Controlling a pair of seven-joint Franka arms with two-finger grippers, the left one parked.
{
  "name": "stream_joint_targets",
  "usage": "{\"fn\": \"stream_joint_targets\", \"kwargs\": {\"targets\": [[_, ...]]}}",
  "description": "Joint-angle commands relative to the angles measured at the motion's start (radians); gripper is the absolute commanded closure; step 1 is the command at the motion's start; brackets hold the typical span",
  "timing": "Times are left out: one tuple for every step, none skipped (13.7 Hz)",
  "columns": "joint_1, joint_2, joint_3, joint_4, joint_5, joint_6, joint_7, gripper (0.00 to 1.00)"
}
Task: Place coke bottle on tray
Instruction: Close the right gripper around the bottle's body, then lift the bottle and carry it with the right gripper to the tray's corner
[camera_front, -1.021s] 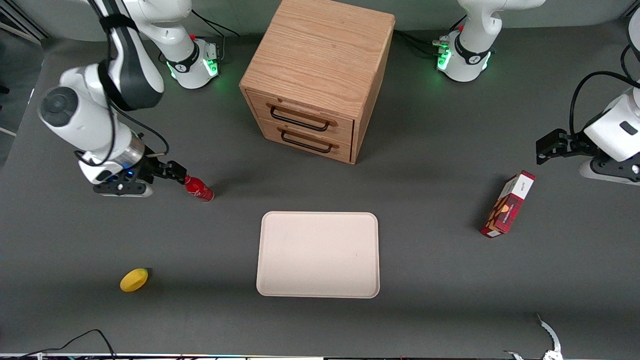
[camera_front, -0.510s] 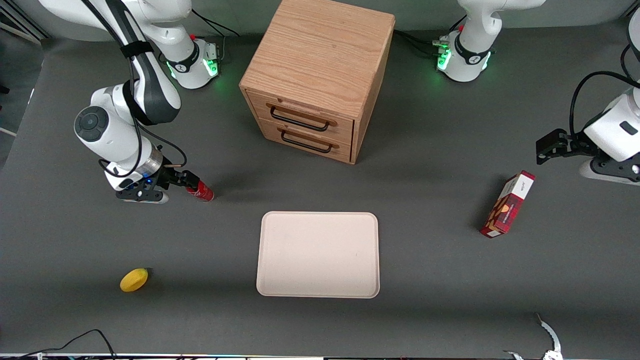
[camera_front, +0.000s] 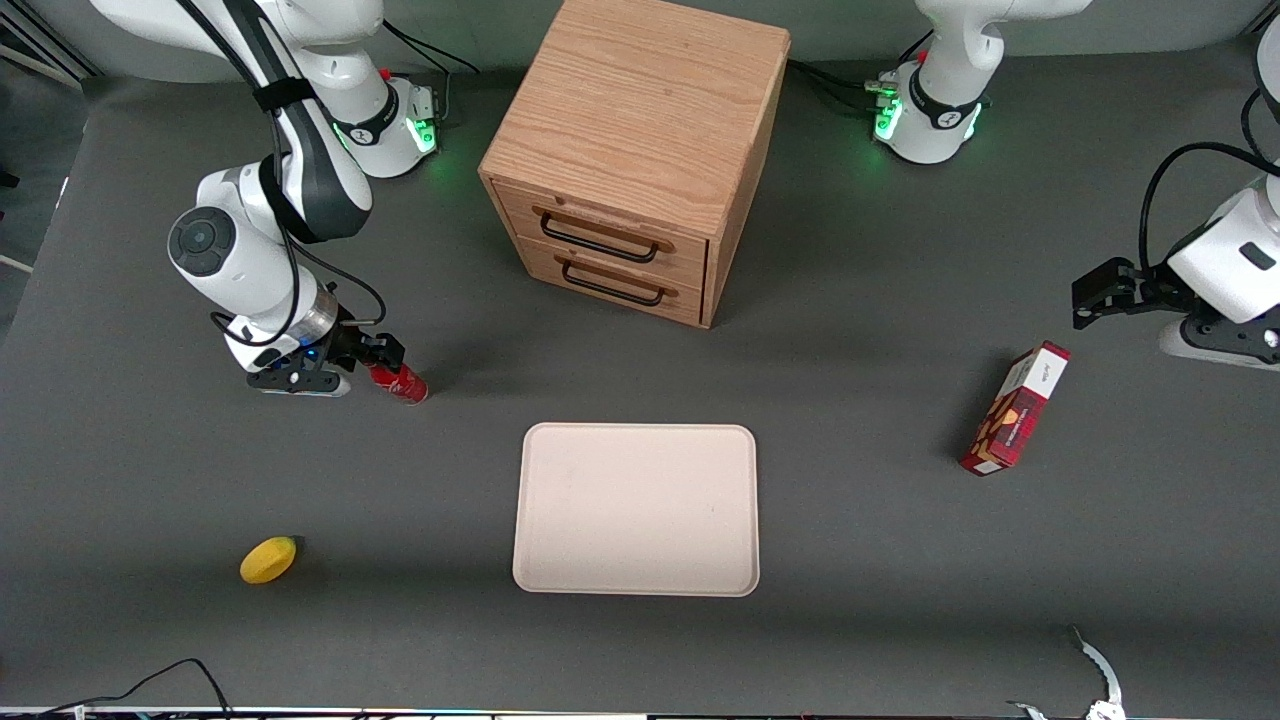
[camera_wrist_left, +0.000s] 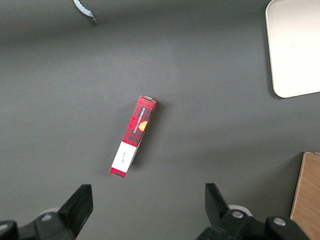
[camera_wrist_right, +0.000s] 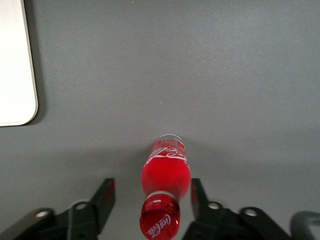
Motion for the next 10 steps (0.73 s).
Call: {"fn": "stream_joint_targets", "kwargs": {"targets": [[0.004,-0.033,0.002,-0.028,0.003,0.015,0.024,0.81],[0.004,-0.031,0.002,-0.028,0.003,0.015,0.024,0.95],[0.004,-0.033,0.002,-0.026,0.003,0.013,0.022,1.00],[0.004,-0.033,0.002,-0.026,0.003,0.012,0.024,1.00],[0.004,-0.034,0.004,-0.020,0.002,0.006,0.018,1.00],[0.004,-0.039,0.007,-0.009,0.002,0.000,0.015,1.00],[0.004,-0.045,0.011,0.020,0.002,-0.032,0.013,1.00],[0.004,-0.047,0.011,0.070,0.002,-0.090,0.013,1.00],[0.004,-0.048,0.013,0.133,0.000,-0.164,0.010,1.00],[0.002,-0.047,0.013,0.205,-0.009,-0.250,0.007,1.00]]}}
